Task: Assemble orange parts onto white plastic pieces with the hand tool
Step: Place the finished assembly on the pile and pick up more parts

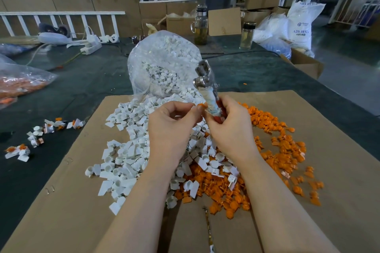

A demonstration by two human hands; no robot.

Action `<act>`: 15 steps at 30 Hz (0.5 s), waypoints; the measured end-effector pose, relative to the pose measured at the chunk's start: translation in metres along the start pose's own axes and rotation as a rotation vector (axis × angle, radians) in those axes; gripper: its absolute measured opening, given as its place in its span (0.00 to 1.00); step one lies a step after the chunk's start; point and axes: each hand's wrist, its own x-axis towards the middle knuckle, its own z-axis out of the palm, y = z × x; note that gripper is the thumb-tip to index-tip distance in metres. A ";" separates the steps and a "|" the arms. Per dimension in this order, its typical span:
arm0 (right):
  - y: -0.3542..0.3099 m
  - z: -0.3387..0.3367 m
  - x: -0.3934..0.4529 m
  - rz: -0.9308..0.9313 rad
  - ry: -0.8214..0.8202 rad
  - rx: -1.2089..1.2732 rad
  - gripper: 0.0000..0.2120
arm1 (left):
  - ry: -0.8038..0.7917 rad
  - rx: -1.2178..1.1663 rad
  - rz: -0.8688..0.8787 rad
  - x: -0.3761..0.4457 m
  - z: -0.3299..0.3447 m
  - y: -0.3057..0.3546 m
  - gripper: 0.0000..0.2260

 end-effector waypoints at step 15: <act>-0.001 -0.025 0.005 0.182 -0.417 0.059 0.09 | 0.077 -0.026 0.060 0.008 -0.009 0.000 0.04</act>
